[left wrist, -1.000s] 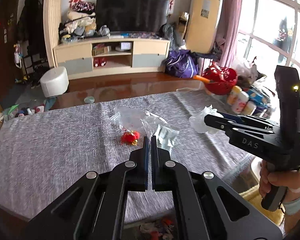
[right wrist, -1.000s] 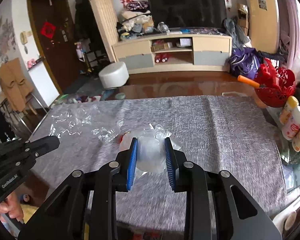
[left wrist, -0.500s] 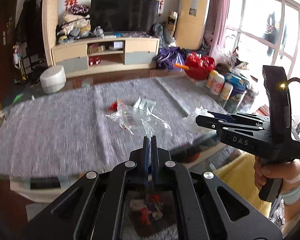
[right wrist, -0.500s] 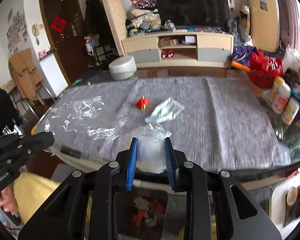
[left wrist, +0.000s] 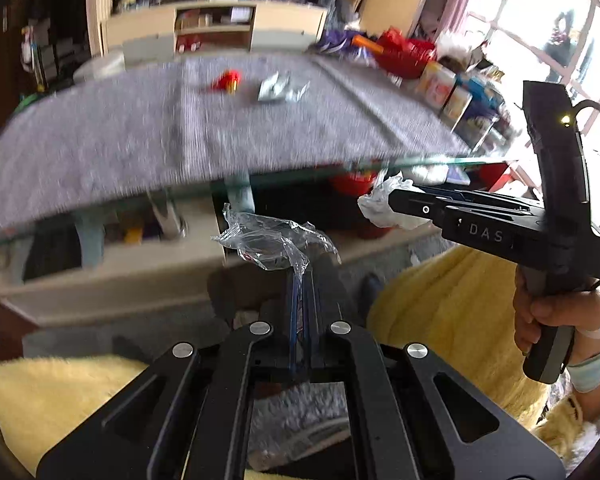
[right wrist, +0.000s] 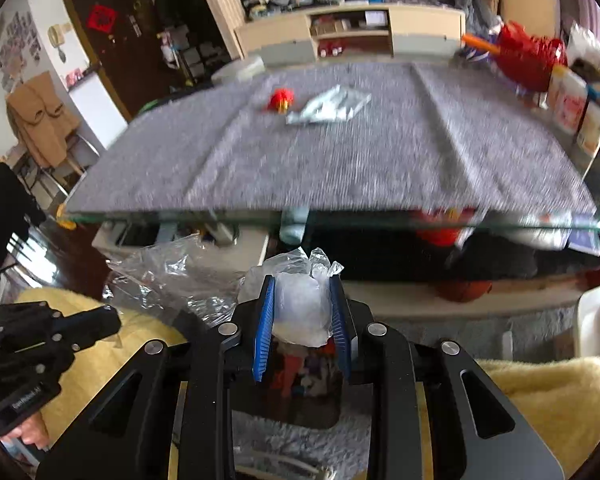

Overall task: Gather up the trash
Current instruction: 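Carry both plastic bags down under the table over the grey bin, then open both tools to drop the plastic bags into the bin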

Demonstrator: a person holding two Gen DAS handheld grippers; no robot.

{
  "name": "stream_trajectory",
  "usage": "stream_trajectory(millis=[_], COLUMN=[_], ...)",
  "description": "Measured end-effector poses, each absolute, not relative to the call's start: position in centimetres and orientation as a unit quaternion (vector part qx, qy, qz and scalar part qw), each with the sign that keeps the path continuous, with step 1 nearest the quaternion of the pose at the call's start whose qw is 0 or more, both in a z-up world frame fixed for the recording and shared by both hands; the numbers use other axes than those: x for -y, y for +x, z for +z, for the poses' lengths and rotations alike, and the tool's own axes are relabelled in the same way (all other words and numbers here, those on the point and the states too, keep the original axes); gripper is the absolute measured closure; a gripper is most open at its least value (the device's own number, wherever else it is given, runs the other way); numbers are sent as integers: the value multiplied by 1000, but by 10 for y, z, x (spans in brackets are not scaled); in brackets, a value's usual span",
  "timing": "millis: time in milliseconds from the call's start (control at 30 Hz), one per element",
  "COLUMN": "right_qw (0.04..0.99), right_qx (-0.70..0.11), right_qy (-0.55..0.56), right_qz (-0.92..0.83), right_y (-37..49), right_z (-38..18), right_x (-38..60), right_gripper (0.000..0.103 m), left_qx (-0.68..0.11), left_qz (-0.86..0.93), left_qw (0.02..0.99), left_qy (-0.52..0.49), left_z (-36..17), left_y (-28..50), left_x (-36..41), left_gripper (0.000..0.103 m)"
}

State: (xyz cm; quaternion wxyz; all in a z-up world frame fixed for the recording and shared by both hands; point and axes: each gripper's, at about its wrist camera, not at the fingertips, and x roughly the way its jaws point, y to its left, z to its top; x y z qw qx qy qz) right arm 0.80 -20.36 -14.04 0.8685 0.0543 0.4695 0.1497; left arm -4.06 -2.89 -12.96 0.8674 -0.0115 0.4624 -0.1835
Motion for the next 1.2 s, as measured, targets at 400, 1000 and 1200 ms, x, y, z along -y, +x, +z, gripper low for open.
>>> stream_trajectory(millis=[400, 1000, 1200], right_qw=[818, 805, 816], right_qx=[-552, -573, -561], right_qy=[67, 73, 75], right_qz=[148, 133, 114], right_y=[14, 27, 34], right_z=[-221, -245, -233], right_x=[189, 190, 201], right_gripper=[75, 40, 20], left_qx=[-542, -580, -570], left_qz=[-177, -159, -138], left_qw=[820, 798, 809], left_qy=[-36, -41, -44], left_z=[-212, -249, -238], left_y=[-26, -11, -6], left_x=[34, 31, 19], left_gripper=[102, 77, 47])
